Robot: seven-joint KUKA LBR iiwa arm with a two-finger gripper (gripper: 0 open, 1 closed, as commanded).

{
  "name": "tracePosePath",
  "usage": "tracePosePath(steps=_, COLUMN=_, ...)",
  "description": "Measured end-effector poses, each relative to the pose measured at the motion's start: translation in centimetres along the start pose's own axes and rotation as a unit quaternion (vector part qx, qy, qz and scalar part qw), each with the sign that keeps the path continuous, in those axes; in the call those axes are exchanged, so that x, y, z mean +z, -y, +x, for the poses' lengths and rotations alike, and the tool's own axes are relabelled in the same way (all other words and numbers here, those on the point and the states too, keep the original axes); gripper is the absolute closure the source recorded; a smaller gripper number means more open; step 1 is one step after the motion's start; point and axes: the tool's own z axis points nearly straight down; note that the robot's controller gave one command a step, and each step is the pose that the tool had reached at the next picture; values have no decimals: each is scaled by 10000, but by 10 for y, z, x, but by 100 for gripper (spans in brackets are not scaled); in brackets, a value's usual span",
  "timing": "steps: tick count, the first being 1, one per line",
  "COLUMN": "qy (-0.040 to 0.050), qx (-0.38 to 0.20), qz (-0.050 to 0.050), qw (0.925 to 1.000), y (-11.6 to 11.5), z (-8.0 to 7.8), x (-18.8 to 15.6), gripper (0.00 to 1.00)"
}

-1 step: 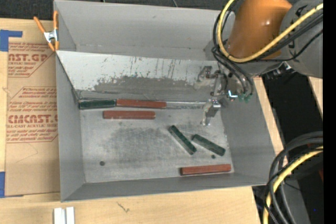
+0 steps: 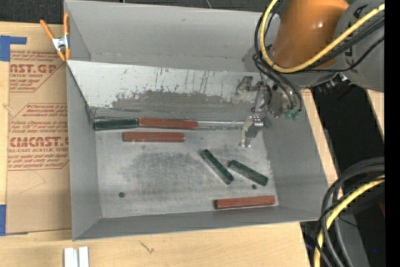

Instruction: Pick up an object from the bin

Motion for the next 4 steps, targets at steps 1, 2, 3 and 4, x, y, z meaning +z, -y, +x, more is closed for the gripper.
tracePosePath(steps=1, qy=18, qx=265, qz=-7, qw=9996, y=2, z=20, x=68, gripper=0)
tracePosePath(steps=2, qy=-21, qx=354, qz=-5, qw=9994, y=2, z=28, x=129, gripper=0)
tracePosePath(steps=3, qy=-12, qx=263, qz=0, qw=9997, y=6, z=37, x=103, gripper=0)
tracePosePath(steps=4, qy=1, qx=1026, qz=-7, qw=9947, y=-8, z=51, x=135, gripper=0)
